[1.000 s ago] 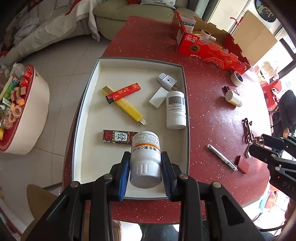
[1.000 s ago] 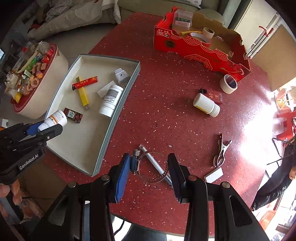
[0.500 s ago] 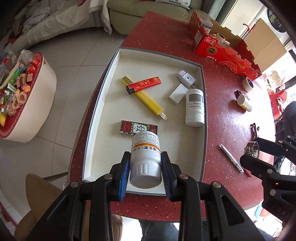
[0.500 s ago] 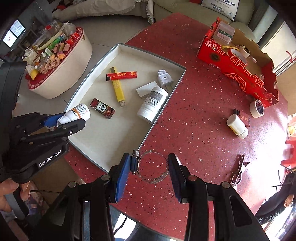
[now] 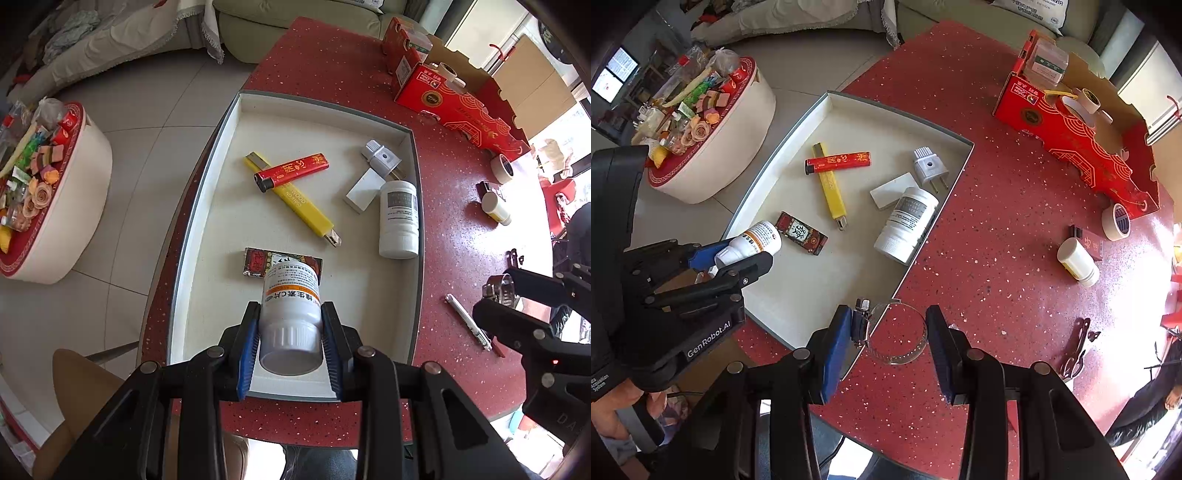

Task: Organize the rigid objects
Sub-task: 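Carry the pill bottle in left gripper and hose clamp in right gripper over the tray, then open left gripper to set the bottle down while right gripper releases the clamp into the tray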

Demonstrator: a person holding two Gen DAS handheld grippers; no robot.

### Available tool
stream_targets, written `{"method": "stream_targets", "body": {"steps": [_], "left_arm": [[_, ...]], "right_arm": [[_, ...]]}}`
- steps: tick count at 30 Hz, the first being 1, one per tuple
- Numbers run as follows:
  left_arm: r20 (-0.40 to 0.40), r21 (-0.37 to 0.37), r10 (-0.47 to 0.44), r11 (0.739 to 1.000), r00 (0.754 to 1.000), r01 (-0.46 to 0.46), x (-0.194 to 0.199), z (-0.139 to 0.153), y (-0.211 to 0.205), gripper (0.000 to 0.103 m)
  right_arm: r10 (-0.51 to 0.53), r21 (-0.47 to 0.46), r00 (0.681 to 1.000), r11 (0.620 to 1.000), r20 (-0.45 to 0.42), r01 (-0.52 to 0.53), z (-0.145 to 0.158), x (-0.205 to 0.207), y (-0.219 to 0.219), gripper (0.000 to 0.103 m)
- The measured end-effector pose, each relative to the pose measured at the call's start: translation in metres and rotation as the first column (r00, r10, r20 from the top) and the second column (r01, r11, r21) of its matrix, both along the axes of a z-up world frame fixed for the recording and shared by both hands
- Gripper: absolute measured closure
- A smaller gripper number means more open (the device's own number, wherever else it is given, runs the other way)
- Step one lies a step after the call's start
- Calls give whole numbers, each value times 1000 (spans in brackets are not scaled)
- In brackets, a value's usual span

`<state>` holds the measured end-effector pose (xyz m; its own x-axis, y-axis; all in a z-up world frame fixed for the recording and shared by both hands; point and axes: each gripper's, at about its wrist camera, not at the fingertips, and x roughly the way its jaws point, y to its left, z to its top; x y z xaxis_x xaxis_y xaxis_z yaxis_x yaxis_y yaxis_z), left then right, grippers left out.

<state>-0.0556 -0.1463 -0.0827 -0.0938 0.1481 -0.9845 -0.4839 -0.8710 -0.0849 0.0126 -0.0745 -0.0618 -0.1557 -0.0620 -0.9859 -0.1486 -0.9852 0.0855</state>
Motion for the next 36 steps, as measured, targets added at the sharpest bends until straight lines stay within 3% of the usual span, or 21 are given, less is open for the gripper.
{"method": "stream_targets", "body": {"steps": [21, 36], "left_arm": [[-18, -26, 18, 999, 1000, -19, -58, -14, 36, 68], [12, -74, 69, 995, 998, -67, -78, -34, 36, 68]], "right_arm": [[-128, -84, 992, 988, 19, 129, -15, -85, 34, 60], [-57, -45, 998, 997, 20, 58, -30, -124, 27, 64]]}}
